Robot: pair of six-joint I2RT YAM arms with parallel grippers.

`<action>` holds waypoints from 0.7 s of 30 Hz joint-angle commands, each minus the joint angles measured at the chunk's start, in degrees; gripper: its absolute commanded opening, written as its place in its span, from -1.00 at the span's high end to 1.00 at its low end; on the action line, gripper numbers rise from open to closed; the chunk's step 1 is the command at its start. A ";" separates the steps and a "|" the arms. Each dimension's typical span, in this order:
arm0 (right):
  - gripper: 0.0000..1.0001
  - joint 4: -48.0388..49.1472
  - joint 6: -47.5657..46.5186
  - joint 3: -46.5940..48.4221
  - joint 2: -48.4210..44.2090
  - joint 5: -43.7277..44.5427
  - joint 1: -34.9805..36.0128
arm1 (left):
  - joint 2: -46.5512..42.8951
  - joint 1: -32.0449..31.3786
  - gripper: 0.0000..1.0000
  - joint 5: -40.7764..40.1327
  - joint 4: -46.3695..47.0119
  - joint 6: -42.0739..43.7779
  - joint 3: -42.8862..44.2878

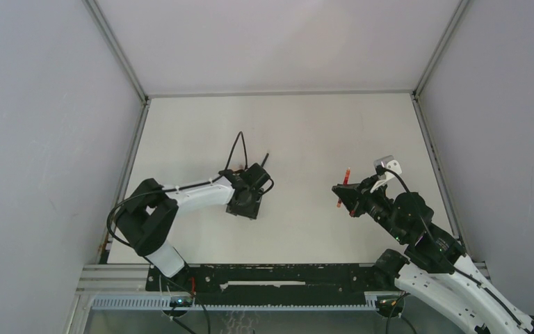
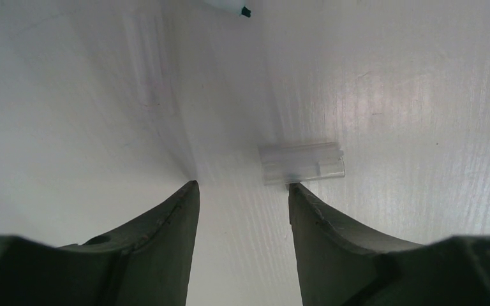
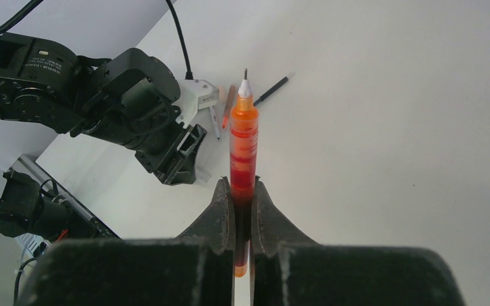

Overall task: Insert the pens into the pen caps
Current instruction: Adjust the pen cap at the center of the board.

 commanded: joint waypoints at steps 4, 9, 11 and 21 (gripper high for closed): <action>1.00 2.37 1.07 0.32 -0.67 0.12 -0.49 | 5.57 1.74 -0.15 -6.08 -1.52 0.26 -0.82; 1.00 2.15 0.96 0.32 -1.03 0.29 -0.59 | 6.71 2.63 -0.15 -6.55 -1.47 0.65 0.42; 1.00 2.05 0.98 0.32 -1.08 0.37 -0.55 | 7.03 2.78 -0.15 -6.91 -1.36 0.80 1.14; 1.00 2.15 1.20 0.32 -1.37 0.12 -0.67 | 9.60 2.86 -0.14 -7.29 -1.70 1.83 5.28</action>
